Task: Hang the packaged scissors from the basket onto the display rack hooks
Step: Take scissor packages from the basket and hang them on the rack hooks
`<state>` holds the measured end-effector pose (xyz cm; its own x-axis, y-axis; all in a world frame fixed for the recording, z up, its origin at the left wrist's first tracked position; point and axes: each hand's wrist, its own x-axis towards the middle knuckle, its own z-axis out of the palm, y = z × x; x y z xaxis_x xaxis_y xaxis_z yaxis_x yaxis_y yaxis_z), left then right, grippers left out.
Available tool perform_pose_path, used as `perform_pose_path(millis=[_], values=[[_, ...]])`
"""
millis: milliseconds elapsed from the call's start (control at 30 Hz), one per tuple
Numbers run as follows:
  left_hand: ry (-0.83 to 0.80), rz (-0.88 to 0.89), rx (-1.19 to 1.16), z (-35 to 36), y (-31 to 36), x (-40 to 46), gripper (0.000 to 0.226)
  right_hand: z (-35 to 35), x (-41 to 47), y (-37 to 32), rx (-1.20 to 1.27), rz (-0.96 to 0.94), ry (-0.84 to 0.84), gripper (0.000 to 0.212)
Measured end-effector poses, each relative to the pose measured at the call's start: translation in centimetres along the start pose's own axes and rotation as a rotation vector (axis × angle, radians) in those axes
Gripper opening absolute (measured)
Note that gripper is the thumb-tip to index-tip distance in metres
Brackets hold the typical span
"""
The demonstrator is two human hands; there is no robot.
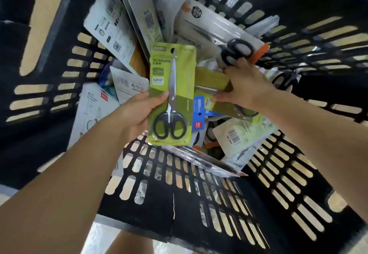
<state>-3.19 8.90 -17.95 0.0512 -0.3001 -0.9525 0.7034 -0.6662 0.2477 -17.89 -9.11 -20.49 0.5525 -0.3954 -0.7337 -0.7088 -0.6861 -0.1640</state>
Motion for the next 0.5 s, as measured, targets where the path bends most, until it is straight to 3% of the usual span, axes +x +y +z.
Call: perform_pose_path(millis=[233,500], values=[[0.059,0.01,-0.042,0.5,-0.3,-1.2,0.014,-0.5,-2.4,-0.3,0.512,0.182,0.148,0.043],[0.149,0.096,-0.154,0.1,0.7,-8.4,0.02,-4.6,-10.7,-2.4,1.024,0.211,0.071,0.015]])
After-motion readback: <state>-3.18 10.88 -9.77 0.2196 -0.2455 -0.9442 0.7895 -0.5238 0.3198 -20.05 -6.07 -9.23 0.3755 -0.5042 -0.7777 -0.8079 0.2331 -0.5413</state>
